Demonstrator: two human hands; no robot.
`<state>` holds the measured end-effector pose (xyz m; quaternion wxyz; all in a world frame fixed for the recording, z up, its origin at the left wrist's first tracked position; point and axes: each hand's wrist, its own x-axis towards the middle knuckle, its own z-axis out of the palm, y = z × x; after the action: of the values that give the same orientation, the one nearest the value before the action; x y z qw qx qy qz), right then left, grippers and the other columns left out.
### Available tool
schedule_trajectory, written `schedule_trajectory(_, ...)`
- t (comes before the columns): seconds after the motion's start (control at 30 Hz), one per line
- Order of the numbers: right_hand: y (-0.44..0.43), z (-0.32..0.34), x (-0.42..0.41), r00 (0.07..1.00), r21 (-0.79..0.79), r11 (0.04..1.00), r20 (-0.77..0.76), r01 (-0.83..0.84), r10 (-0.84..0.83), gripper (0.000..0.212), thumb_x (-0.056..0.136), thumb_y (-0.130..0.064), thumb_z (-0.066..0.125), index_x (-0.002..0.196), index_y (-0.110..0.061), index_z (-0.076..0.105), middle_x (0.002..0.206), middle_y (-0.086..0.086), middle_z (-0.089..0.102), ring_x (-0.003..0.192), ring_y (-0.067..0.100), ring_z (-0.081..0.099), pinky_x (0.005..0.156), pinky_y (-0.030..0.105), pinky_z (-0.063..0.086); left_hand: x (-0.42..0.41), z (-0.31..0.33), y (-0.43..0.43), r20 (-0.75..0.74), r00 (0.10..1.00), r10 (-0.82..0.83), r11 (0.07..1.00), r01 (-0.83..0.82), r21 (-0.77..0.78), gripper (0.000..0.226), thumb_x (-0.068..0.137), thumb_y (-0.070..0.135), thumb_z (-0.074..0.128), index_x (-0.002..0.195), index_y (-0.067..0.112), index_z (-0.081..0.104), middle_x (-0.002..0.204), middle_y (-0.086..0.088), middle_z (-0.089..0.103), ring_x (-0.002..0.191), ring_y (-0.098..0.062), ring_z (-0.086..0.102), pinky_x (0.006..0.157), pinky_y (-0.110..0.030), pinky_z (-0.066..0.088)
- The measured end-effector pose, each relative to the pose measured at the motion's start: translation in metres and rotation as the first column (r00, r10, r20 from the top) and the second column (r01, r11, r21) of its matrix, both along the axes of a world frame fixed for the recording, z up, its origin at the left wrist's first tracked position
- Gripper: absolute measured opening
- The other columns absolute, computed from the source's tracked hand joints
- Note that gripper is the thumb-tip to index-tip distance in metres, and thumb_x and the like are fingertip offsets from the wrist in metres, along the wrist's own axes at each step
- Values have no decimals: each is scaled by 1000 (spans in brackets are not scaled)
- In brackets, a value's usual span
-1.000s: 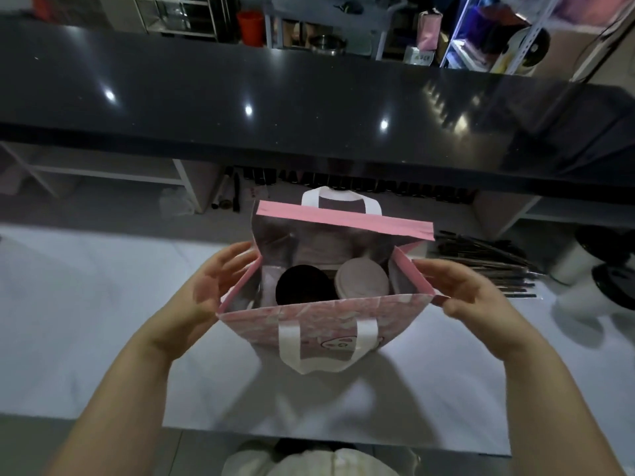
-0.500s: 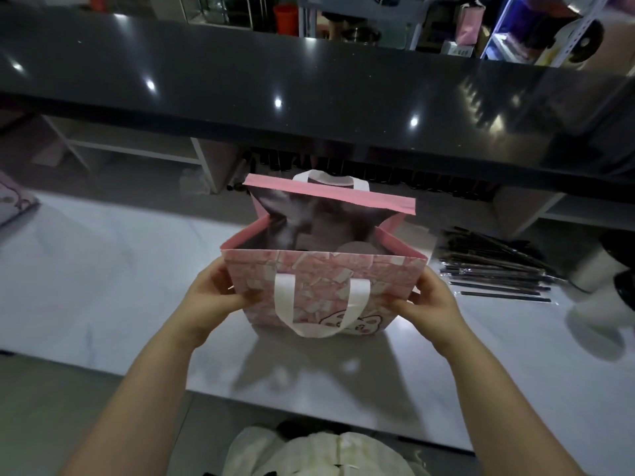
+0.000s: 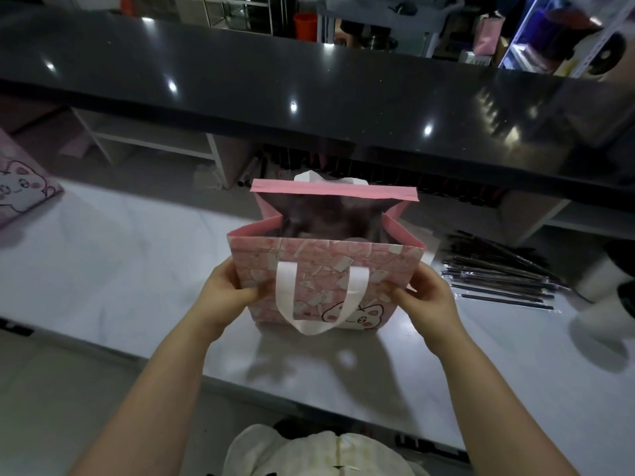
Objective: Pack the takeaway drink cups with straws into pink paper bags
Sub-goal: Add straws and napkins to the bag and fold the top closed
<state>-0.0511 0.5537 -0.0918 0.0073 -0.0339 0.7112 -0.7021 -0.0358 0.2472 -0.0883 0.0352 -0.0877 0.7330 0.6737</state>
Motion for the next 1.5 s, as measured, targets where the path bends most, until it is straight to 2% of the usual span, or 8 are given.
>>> schedule_trajectory(0.23,2,18,-2,998,-95,995,-54,-22,17,35,72,-14,76,106,-18,68,103,-1,73,98,16,69,79,27,57,14,15,-6,-176,984,6,997,8,83,57,75,14,80,125,35,63,119,2,69,111,-17,65,83,-33,57)
schedule_trajectory(0.37,0,5,-5,999,75,997,39,-25,22,43,67,-20,85,101,-41,68,102,-12,71,101,8,65,79,24,54,16,-1,-3,-55,995,82,995,-85,-47,51,73,0,81,105,38,68,101,13,74,95,-7,69,69,-22,59)
schedule_trajectory(0.5,-1,-11,-3,993,98,995,113,13,-24,54,69,-16,86,99,-53,63,103,-17,70,92,2,67,67,15,53,23,-19,6,-2,994,112,990,-112,-81,56,71,5,84,112,37,61,105,13,71,94,1,66,63,-14,55)
schedule_trajectory(0.87,-15,-21,-8,987,-29,999,154,-35,39,69,66,-7,88,123,-26,55,107,-9,73,97,9,69,71,18,55,15,-22,18,6,983,181,982,-181,-44,67,65,3,87,108,43,54,103,20,67,90,4,65,58,-10,52)
schedule_trajectory(1.03,-22,-22,-2,986,-24,999,161,-36,40,55,61,-16,84,107,-35,61,98,-13,74,89,5,70,67,16,54,14,-22,15,2,987,162,986,-162,-50,73,63,5,89,117,40,54,106,20,67,94,-3,65,58,-13,53)
schedule_trajectory(1.2,-10,1,-7,1000,-44,999,8,6,-5,46,64,-21,88,102,-35,67,101,-4,72,97,22,66,84,41,54,14,-4,3,-42,987,152,985,-155,-77,58,71,18,86,110,50,58,102,23,69,94,1,66,70,-20,59)
schedule_trajectory(1.37,-6,41,-16,988,-139,990,-156,-30,8,31,74,-17,75,104,-19,68,95,-6,71,89,13,67,74,25,56,3,35,-4,-273,959,81,996,-69,53,49,78,26,79,121,40,62,121,17,65,109,-4,63,76,-22,57)
schedule_trajectory(1.5,-16,47,-18,985,-110,994,-170,-11,-8,18,82,-18,67,100,-16,70,90,-6,72,87,12,67,74,24,56,-6,45,-8,-296,947,121,990,-96,98,44,75,28,79,116,37,67,111,7,72,100,-14,70,73,-24,57)
